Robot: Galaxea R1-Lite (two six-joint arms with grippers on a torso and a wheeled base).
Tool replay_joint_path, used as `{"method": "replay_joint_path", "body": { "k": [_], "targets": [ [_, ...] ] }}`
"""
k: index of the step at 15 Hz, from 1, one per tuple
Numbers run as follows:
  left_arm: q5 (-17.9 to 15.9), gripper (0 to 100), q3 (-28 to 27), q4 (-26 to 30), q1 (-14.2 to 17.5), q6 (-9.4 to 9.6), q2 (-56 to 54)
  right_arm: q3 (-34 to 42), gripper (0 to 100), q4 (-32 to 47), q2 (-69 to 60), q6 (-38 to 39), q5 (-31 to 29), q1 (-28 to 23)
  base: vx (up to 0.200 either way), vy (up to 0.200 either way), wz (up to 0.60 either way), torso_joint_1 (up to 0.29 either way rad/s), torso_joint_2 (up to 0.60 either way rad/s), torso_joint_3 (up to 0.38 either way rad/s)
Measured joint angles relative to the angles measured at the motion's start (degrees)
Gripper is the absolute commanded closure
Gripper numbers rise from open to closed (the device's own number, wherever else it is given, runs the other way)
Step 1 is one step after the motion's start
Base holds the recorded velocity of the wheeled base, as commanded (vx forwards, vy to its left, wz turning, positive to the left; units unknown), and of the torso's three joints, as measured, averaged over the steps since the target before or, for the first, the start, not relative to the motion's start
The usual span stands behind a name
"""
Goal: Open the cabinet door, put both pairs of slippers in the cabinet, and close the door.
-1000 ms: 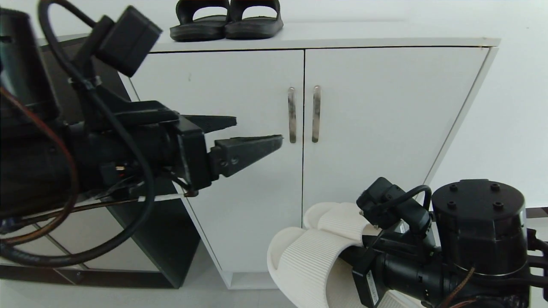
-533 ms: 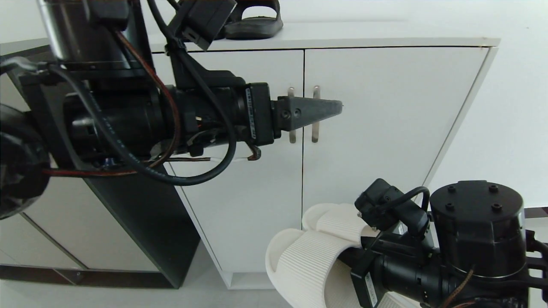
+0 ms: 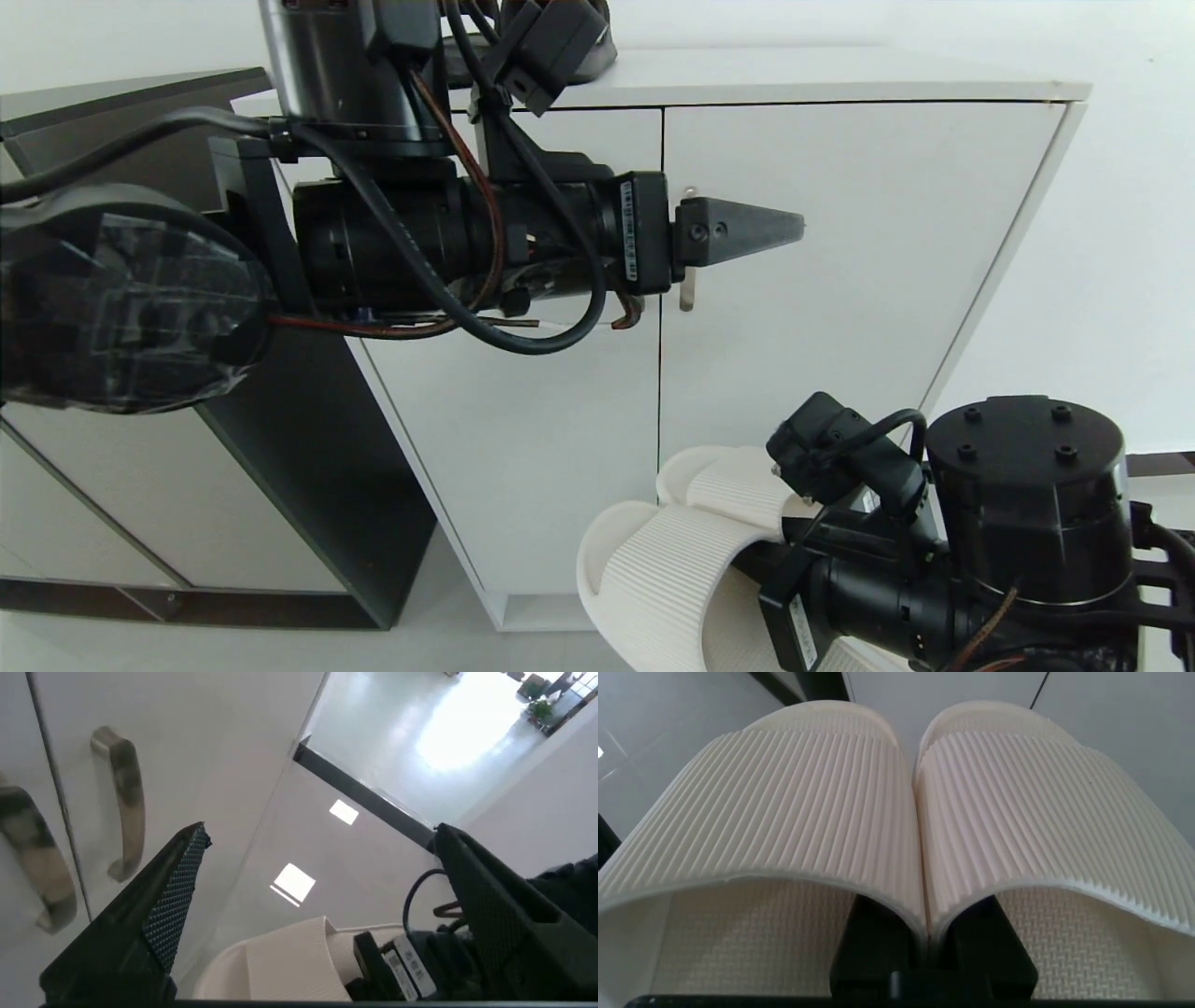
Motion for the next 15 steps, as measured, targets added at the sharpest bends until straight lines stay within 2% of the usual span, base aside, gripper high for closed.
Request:
{"method": "replay_joint_path", "body": {
  "k": [2,4,7,15],
  "targets": [
    [2.39,0,-0.8,0.05,0.48,0.52,1.06,0.0,100,-0.05,0.0,0.02,0.0,0.0,0.0,0.0,0.0,0.0,0.0,0.0],
    [5.36,0,-0.94,0.06,0.48,1.96,1.17,0.11,100,-0.71,0.0,0.05,-0.02,-0.02,0.0,0.0,0.0,0.0,0.0,0.0],
    [7.67,0,-0.99,0.24,0.41,3.64,1.19,0.17,100,-1.0,0.04,0.02,-0.2,-0.07,0.0,0.0,0.0,0.0,0.0,0.0],
    [8.07,0,-4.16,3.12,0.45,3.94,3.28,0.27,100,-1.01,0.04,0.02,-0.24,-0.07,0.0,0.0,0.0,0.0,0.0,0.0]
  ]
}}
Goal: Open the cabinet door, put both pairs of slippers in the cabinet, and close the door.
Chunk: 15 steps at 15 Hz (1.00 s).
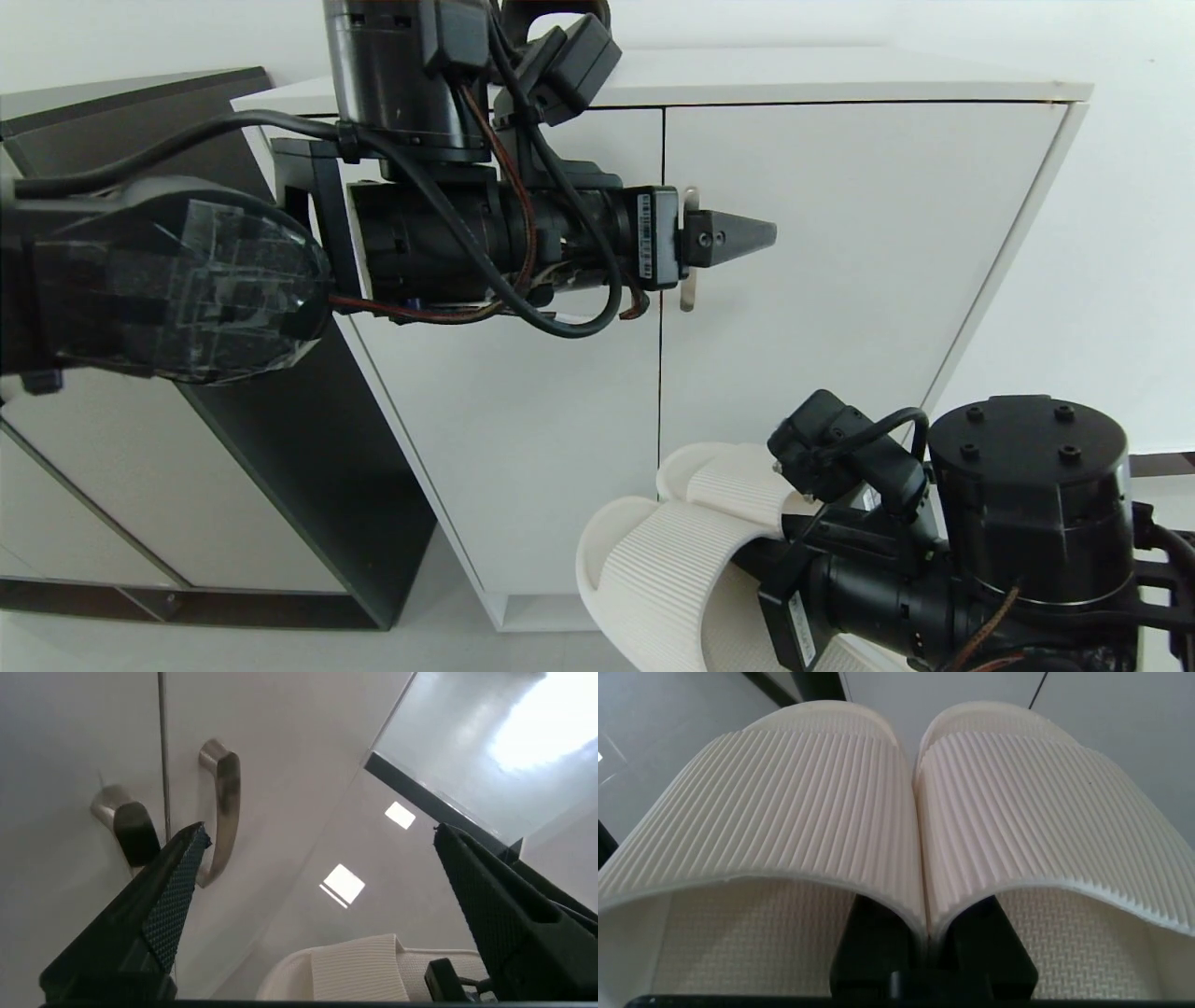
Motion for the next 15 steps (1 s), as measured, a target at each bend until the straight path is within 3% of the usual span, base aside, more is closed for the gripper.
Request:
{"method": "replay_joint_path", "body": {
  "k": [9,10,12,15],
  "targets": [
    [-0.05,0,-3.08,0.02,-0.17,0.0,3.75,-0.05,100,0.11,0.09,-0.09,0.07,0.07,0.0,0.0,0.0,0.0,0.0,0.0],
    [-0.07,100,-3.39,0.0,-0.33,0.0,4.06,-0.05,100,0.11,0.07,-0.09,0.09,0.11,0.0,0.0,0.0,0.0,0.0,0.0],
    [0.15,100,-3.54,-0.06,-0.5,0.02,4.39,0.17,100,0.23,-0.06,-0.41,0.95,0.24,0.0,0.0,0.0,0.0,0.0,0.0],
    [0.04,100,-3.36,0.49,-1.39,0.02,4.23,1.77,100,0.41,-1.39,-0.55,7.56,0.52,0.0,0.0,0.0,0.0,0.0,0.0]
  ]
}}
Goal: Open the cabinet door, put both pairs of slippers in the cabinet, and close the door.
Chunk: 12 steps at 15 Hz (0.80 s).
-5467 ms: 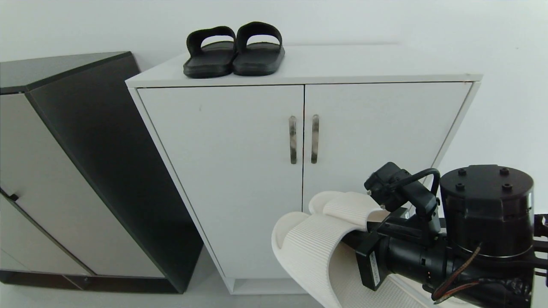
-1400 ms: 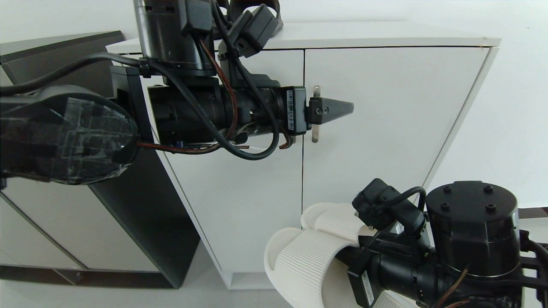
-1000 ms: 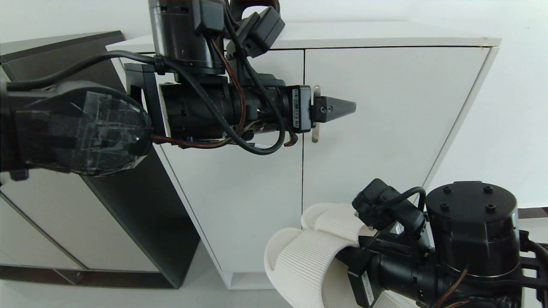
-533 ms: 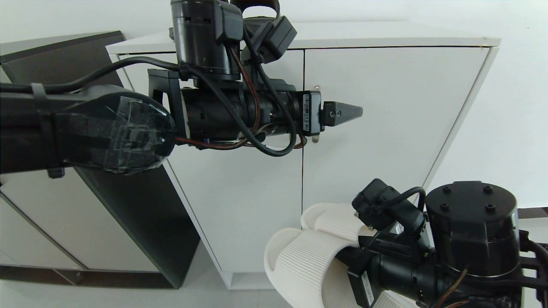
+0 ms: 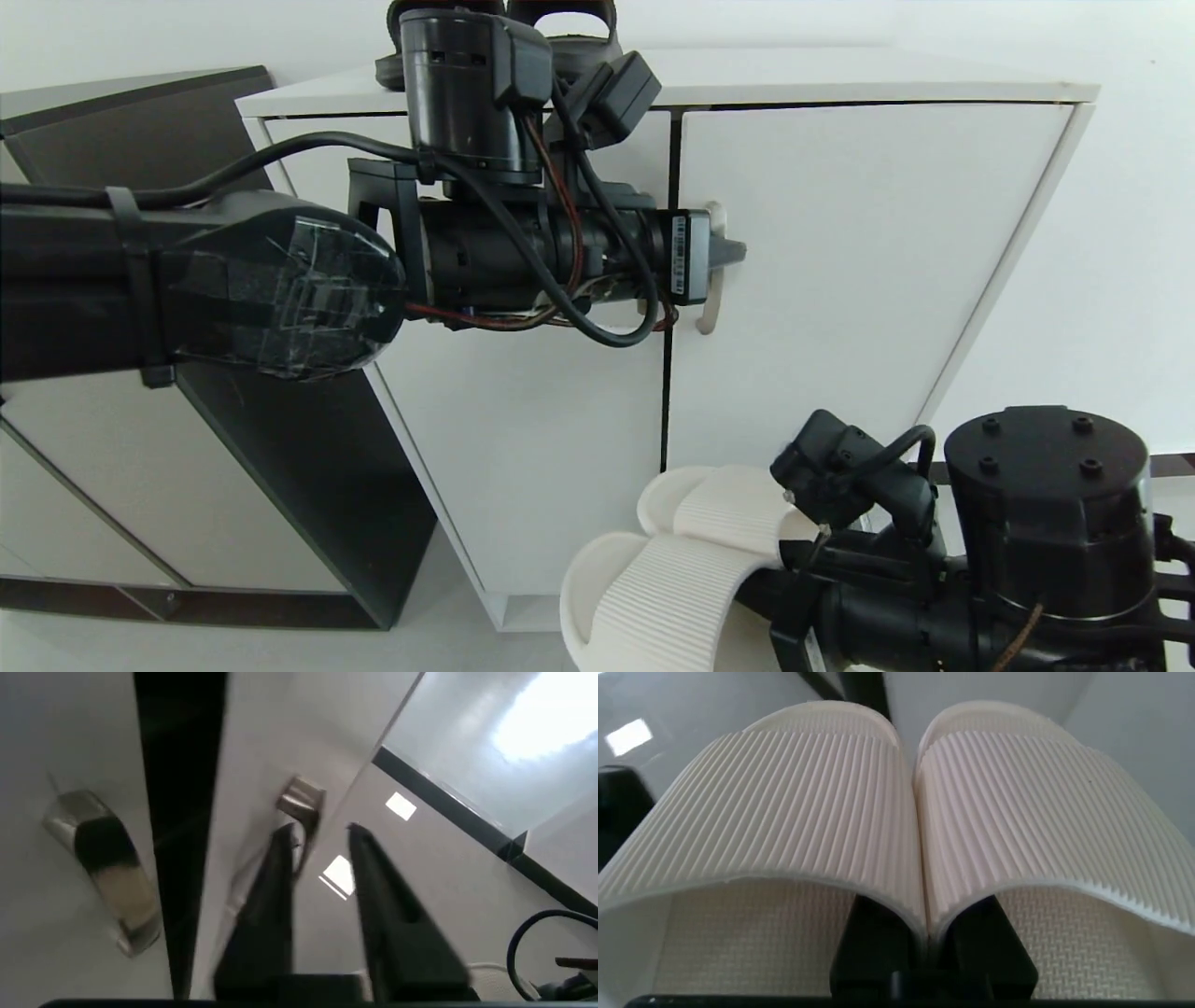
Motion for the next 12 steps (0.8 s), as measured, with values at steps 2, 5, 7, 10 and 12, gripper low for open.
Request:
{"method": "replay_joint_path", "body": {
  "k": [2,5,7,10,12],
  "targets": [
    [-0.06,100,0.59,-0.11,-0.66,0.04,-0.52,1.82,100,0.0,-1.34,-1.34,5.57,0.02,0.0,0.0,0.0,0.0,0.0,0.0],
    [-0.13,100,3.83,-0.73,-3.35,0.0,-2.73,4.11,100,-0.02,-2.52,-5.0,7.27,0.1,0.0,0.0,0.0,0.0,0.0,0.0],
    [0.09,100,6.17,-0.93,-4.71,0.04,-4.66,4.72,100,-0.05,-2.89,-5.24,7.73,0.13,0.0,0.0,0.0,0.0,0.0,0.0],
    [-0.15,100,9.62,-0.9,-5.51,-0.05,-7.84,4.88,100,-0.06,-3.08,-5.24,7.73,0.18,0.0,0.0,0.0,0.0,0.0,0.0],
    [-0.26,100,12.32,-1.22,-5.62,-0.07,-10.25,4.89,100,-0.05,-3.08,-5.24,7.73,0.18,0.0,0.0,0.0,0.0,0.0,0.0]
  ]
}}
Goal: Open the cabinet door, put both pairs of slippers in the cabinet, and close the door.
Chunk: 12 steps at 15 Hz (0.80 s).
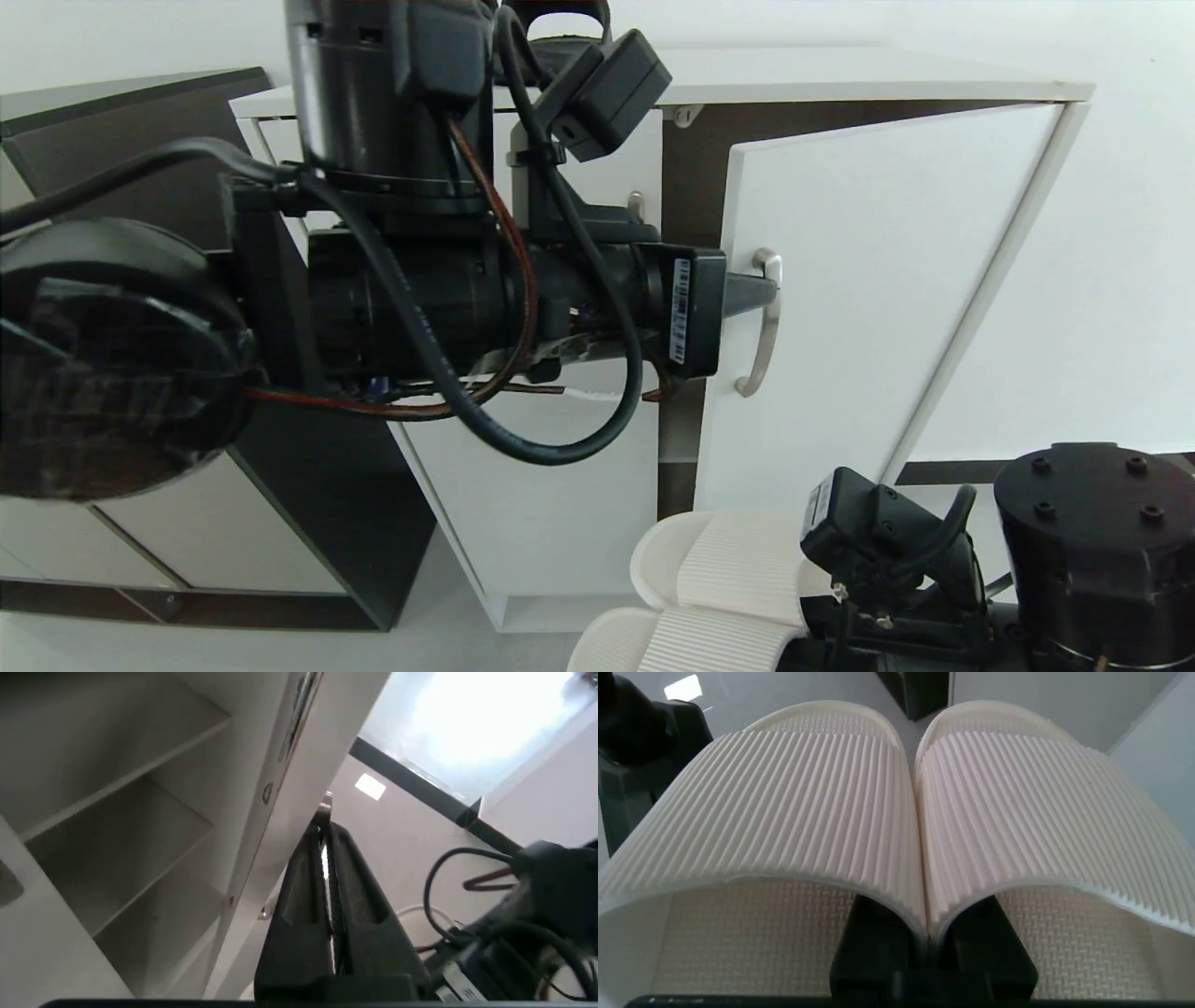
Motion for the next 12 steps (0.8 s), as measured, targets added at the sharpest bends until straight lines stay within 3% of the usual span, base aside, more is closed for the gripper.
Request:
{"method": "replay_joint_path", "body": {
  "k": [4,8,11,12],
  "targets": [
    [0.09,100,6.08,0.18,0.56,0.0,-5.9,0.22,100,-0.09,0.13,0.0,0.0,0.06,0.0,0.0,0.0,0.0,0.0,0.0],
    [0.0,100,6.42,-2.19,4.33,-1.01,-5.96,0.02,100,-0.15,0.45,0.0,-0.35,0.37,0.0,0.0,0.0,0.0,0.0,0.0],
    [0.5,100,3.63,-7.49,4.91,-5.56,-1.55,-0.26,100,-0.26,1.05,-0.02,-0.5,0.56,0.0,0.0,0.0,0.0,0.0,0.0],
    [0.99,100,2.5,-7.92,5.05,-6.24,-0.15,-0.28,100,-0.26,1.13,-0.02,-0.49,0.72,0.0,0.0,0.0,0.0,0.0,0.0]
  ]
}}
